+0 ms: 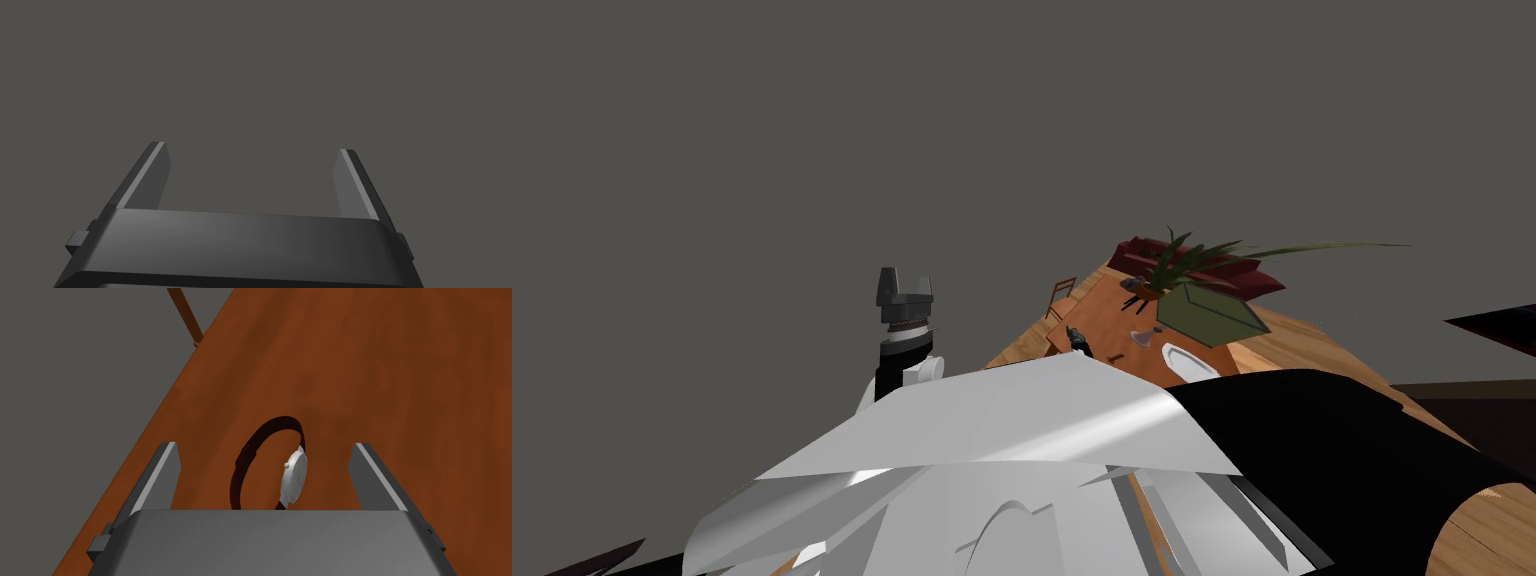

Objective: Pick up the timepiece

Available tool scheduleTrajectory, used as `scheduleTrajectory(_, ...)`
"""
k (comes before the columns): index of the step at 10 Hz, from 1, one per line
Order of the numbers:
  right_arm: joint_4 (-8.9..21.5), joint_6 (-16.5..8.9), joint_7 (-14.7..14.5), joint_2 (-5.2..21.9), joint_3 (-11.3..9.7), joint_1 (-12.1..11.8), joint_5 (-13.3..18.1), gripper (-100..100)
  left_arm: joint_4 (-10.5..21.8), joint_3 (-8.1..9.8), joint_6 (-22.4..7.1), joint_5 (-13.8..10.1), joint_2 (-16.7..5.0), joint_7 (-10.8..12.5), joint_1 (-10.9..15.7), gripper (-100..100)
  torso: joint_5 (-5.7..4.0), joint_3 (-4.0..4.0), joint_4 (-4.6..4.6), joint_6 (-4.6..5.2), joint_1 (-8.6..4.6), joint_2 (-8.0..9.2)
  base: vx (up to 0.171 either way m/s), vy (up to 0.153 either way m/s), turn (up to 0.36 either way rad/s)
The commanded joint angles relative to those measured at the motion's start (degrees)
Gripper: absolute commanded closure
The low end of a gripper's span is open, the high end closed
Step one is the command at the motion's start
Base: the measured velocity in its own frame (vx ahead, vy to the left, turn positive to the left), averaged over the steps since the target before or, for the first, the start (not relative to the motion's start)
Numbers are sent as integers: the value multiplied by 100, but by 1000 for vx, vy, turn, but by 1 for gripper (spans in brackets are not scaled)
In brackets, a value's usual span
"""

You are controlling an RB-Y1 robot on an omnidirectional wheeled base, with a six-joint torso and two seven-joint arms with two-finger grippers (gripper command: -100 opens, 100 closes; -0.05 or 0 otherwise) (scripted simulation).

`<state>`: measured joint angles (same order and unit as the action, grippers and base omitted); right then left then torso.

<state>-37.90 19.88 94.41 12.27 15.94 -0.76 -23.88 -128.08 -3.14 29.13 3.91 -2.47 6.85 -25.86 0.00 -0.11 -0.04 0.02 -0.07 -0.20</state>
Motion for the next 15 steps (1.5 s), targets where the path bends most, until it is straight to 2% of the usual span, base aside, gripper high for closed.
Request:
scheduleTrajectory(1, 0, 0, 0, 0, 0, 0, 0, -100, 0, 0, 0, 0, 0, 0, 0, 0, 0, 0, 0, 0, 0, 0, 24, -10, 2)
scheduleTrajectory(2, 17, -2, 15, -1, 0, 4, -2, 0, 0, 0, 0, 0, 0, 0, 0, 0, 1, 5, 2, 0, 3, 9, 0, 0, 0)
scheduleTrajectory(3, -56, 82, -273, -150, 116, -6, -288, -100, 0, 0, 0, 0, 0, 0, 1, 0, 1, 9, 3, 0, 6, 16, -33, -47, 229)
scheduleTrajectory(4, -56, 82, -333, -150, 116, -6, -295, -100, 0, 0, 0, 0, 0, 0, 2, 0, -1, 17, 6, -4, -6, 29, -43, -69, 153)
scheduleTrajectory(5, -127, 166, -538, -299, 233, -15, -539, -100, 0, 0, 0, 0, 0, 0, 1, 0, -3, 20, 7, 0, -15, 35, -37, -101, 253)
scheduleTrajectory(6, -127, 166, -679, -299, 233, -15, -588, -100, 0, 0, 0, 0, -1, 0, 2, 0, -5, 20, 8, -3, -27, 35, -30, -91, 126)
scheduleTrajectory(7, -198, 249, -848, -448, 349, -24, -816, -100, 0, 1, 0, 0, -1, 0, 1, 0, -5, 19, 7, 1, -26, 33, -42, -92, 218)
scheduleTrajectory(10, -269, 333, -1340, -598, 465, -34, -1175, -100, 0, 0, 0, 0, -1, 0, 2, 0, -5, 22, 9, -5, -23, 37, -46, -80, 169)
scheduleTrajectory(11, -340, 417, -1512, -747, 581, -43, -1395, -100, 0, 1, 0, 0, -1, 0, 1, 0, -5, 21, 9, 0, -22, 35, -59, -84, 214)
scheduleTrajectory(13, -340, 417, -1717, -747, 581, -43, -1469, -100, 0, 1, 0, 0, -1, 0, 1, 0, -5, 20, 9, 0, -22, 34, -33, -54, 56)
scheduleTrajectory(14, -410, 501, -1950, -896, 697, -53, -1736, -100, 0, 1, 0, 0, 0, 0, 0, 0, -3, 15, 7, 0, -10, 25, -40, -51, 217)
scheduleTrajectory(15, -410, 501, -2063, -896, 697, -53, -1762, -100, 0, 0, 0, 0, 0, 0, 1, 0, -3, 17, 8, -4, -13, 28, -44, -60, 149)
